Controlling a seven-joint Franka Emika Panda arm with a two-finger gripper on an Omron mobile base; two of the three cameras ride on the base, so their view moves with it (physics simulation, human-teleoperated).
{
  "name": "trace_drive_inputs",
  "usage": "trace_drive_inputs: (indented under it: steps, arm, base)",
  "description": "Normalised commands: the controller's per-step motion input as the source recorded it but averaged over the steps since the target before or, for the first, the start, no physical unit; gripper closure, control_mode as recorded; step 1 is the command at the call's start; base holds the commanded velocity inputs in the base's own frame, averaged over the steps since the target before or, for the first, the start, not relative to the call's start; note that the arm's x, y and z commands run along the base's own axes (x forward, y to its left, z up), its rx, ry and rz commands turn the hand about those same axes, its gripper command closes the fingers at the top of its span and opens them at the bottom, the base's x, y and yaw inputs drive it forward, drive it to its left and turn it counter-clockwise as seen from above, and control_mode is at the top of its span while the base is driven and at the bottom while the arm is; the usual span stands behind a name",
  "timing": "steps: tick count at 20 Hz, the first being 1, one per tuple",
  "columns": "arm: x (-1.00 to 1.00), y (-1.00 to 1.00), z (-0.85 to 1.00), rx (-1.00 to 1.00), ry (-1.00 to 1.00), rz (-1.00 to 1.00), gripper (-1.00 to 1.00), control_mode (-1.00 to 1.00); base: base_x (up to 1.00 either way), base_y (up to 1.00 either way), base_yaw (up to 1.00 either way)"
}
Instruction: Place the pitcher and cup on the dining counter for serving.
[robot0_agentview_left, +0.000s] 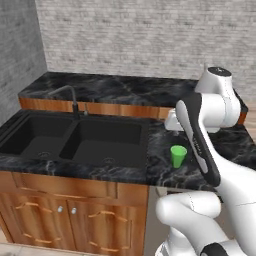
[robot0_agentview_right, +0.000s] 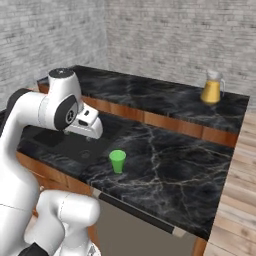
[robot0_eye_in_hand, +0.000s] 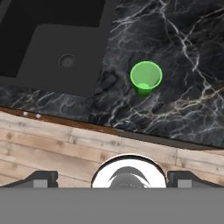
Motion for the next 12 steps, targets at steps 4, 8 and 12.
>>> trace_drive_inputs:
  steps: [4,8,12]
  arm:
    - [0.53,0.09,-0.16,-0.02,0.02,-0.04,-1.00,-1.00]
    - [0.35,-0.75,-0.45,0.00,0.08,-0.02,-1.00,-1.00]
    - [0.32,-0.86,-0.42,0.00,0.08,-0.02,-1.00,-1.00]
  base:
    - [0.00,0.00,0.00]
    - [0.00,0.00,0.00]
    - [0.00,0.00,0.00]
